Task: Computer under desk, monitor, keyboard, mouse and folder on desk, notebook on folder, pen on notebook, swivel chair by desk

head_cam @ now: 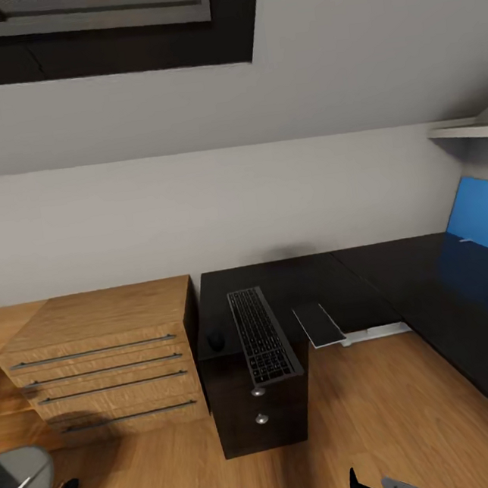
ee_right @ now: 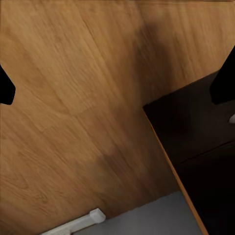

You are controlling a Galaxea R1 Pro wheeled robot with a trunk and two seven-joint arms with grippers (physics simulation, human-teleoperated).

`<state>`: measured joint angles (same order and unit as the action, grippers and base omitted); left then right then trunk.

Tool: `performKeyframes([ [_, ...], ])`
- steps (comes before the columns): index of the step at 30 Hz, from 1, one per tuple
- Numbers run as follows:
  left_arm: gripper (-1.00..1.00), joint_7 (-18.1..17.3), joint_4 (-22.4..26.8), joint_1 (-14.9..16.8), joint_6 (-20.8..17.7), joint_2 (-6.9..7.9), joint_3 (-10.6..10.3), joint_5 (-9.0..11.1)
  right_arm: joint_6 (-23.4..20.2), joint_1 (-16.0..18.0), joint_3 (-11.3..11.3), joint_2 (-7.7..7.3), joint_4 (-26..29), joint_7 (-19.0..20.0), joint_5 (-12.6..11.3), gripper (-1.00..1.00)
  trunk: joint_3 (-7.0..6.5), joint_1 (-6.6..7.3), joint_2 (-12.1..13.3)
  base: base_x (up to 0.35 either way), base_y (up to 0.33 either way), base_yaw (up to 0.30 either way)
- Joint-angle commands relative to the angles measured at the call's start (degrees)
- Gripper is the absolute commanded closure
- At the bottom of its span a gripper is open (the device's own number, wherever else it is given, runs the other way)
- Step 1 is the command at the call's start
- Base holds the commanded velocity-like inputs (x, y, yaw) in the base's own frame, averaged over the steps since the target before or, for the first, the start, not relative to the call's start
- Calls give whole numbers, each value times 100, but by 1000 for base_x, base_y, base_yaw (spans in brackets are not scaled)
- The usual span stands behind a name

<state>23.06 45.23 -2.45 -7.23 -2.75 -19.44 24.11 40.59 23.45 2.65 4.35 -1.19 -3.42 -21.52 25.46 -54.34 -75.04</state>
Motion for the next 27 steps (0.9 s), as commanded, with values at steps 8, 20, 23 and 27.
performKeyframes([
  [8, -100, 48, -33, -1, -24, -4, -7, 34, 19, 3, 27, -9, -13, -36, 32, -100, -139, 176, 319, -191, -120, 1],
  [20, -100, 48, -73, -1, -24, -17, -11, 25, 22, 2, 26, -11, -13, -36, 40, -100, -355, 440, 800, -266, -217, 29],
  [23, -100, 45, -89, -1, -24, -25, -13, 25, 25, 2, 29, -9, -13, -36, 42, -100, -408, 506, 920, -260, -234, 195],
  [27, -100, 42, -131, -1, -24, -31, -22, 21, 27, 2, 29, -5, -13, -36, 43, -100, -480, 594, 1081, -257, -236, 247],
])
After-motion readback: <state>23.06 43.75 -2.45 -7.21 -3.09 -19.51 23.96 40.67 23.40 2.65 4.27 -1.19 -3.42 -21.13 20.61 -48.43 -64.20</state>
